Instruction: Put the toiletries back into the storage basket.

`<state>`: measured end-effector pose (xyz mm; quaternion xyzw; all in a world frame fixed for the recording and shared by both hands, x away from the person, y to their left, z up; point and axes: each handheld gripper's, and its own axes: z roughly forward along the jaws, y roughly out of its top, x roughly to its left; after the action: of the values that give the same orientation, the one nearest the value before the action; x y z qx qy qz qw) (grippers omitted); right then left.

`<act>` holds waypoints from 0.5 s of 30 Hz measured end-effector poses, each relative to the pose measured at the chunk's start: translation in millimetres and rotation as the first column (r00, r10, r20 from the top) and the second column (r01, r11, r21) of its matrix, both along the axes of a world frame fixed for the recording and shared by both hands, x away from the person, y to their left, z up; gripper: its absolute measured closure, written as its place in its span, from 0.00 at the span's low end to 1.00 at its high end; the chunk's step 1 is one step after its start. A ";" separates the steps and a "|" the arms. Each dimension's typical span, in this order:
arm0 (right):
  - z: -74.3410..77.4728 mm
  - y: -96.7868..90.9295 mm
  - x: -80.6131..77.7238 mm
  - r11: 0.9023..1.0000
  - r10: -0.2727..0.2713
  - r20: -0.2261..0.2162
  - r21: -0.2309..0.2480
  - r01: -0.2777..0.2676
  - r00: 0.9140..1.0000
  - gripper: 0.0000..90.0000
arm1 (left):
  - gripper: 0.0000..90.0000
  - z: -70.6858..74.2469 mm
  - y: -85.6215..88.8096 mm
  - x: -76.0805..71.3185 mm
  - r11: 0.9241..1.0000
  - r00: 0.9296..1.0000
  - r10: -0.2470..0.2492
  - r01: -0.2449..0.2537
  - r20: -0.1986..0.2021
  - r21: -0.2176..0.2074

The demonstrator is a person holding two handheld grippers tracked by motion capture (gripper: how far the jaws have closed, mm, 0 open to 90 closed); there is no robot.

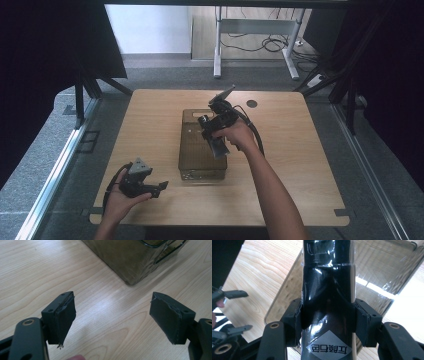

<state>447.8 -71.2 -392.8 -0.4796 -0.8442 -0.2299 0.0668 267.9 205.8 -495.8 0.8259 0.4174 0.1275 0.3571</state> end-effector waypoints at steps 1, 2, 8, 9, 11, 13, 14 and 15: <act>-0.4 1.1 0.6 1.000 -0.003 -0.003 0.003 0.003 1.000 0.51 | 0.24 -0.5 -0.9 0.3 1.000 1.000 -0.006 0.006 0.000 0.002; -0.7 2.3 1.3 1.000 -0.004 -0.005 0.000 0.004 1.000 0.51 | 0.24 -1.2 -2.0 0.4 1.000 1.000 -0.008 0.008 -0.001 -0.001; -3.1 12.3 4.6 1.000 -0.017 -0.016 0.007 0.017 1.000 0.51 | 0.24 -1.8 -2.6 0.9 1.000 1.000 -0.015 0.015 -0.003 -0.002; -4.0 14.5 4.7 1.000 -0.016 -0.018 0.007 0.016 1.000 0.51 | 0.24 -1.6 -1.9 1.0 1.000 1.000 -0.013 0.013 -0.005 -0.004; -6.1 18.5 5.2 1.000 -0.021 -0.017 0.015 0.021 1.000 0.51 | 0.24 -1.4 -1.3 0.9 1.000 1.000 -0.009 0.009 -0.004 -0.004; -8.8 22.8 6.3 0.999 -0.028 -0.021 0.020 0.028 0.999 0.51 | 0.24 -1.2 0.5 1.3 1.000 1.000 -0.004 0.004 -0.004 -0.009; -10.6 25.1 7.1 0.999 -0.030 -0.026 0.023 0.031 0.999 0.51 | 0.24 -1.2 0.7 1.3 1.000 1.000 -0.004 0.004 -0.004 -0.009; -10.6 25.1 7.1 0.999 -0.030 -0.026 0.023 0.031 0.999 0.51 | 0.24 -1.2 0.7 1.3 1.000 1.000 -0.004 0.004 -0.004 -0.009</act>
<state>454.8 -46.1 -403.5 -0.4944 -0.8332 -0.2345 0.0796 269.1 206.5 -497.0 0.8253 0.4172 0.1231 0.3601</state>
